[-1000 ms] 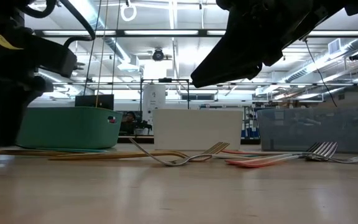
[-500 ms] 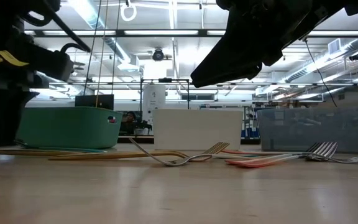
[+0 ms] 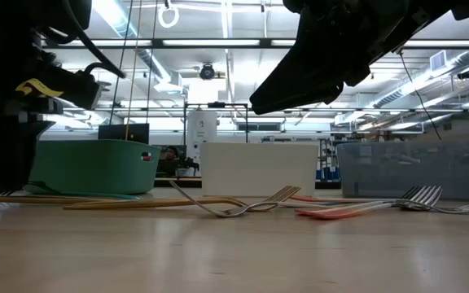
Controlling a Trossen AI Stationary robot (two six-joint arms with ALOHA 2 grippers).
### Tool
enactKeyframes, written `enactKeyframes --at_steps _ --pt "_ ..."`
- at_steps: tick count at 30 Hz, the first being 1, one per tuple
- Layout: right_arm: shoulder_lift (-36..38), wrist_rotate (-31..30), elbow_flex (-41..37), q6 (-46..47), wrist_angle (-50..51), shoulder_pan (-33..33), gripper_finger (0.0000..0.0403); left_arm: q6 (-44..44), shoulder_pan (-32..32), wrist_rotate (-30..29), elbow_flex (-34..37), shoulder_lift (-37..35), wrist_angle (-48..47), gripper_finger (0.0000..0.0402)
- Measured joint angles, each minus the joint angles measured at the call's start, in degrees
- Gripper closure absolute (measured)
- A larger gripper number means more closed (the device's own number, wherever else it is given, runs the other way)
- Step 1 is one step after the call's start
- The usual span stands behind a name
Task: Sort silverware by color (type)
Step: Put the gold fork into the green bin
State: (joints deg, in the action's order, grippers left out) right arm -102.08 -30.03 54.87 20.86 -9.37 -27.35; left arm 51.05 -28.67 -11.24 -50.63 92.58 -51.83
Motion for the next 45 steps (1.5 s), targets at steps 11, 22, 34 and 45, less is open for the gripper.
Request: enactKeyframes --at_steps 11,22,34,45 --pt "0.0 0.0 0.0 0.0 0.0 0.0 0.0274 0.4 -0.2 7.5 0.0 0.0 0.2 0.0267" --pt "0.0 0.1 0.0 0.0 0.0 0.0 0.0274 1.1 0.0 9.0 0.0 0.0 2.5 0.0267" --pt "0.0 0.1 0.0 0.0 0.0 -0.5 0.0274 0.8 0.0 12.0 5.1 -0.3 9.2 0.0267" --pt "0.0 0.0 0.0 -0.5 -1.4 -0.4 0.0274 0.8 0.0 12.7 5.3 -0.2 9.7 0.0355"
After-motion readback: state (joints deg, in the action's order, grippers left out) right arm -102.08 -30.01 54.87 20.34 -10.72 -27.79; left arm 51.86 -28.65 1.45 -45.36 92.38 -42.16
